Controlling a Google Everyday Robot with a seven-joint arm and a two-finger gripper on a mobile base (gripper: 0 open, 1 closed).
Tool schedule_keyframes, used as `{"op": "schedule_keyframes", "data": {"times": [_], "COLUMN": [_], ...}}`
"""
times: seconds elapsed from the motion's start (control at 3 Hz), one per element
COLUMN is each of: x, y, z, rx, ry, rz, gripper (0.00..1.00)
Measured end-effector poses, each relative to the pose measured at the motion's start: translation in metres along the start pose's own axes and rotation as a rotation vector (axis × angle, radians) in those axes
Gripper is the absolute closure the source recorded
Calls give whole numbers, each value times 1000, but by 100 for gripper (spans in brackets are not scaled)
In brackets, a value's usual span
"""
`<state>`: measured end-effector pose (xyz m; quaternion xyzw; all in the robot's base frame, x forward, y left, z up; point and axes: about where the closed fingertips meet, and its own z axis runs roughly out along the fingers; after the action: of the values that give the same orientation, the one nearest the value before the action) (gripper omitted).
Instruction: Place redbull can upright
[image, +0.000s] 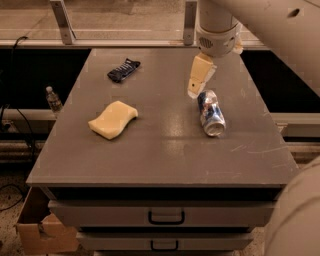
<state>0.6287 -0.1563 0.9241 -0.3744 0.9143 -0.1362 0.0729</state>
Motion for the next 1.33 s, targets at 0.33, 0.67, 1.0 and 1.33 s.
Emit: {"op": "schedule_keyframes", "data": {"times": [0.33,0.67,1.0,1.33], "x": [0,-6,-7,-3], "y": [0,-3,1,6], "z": [0,3,12,20], "rx": [0,-4,-49,-105], "ry": [0,-22,-9,10], "rz": [0,22,122,304], "gripper": [0,0,0,0]}}
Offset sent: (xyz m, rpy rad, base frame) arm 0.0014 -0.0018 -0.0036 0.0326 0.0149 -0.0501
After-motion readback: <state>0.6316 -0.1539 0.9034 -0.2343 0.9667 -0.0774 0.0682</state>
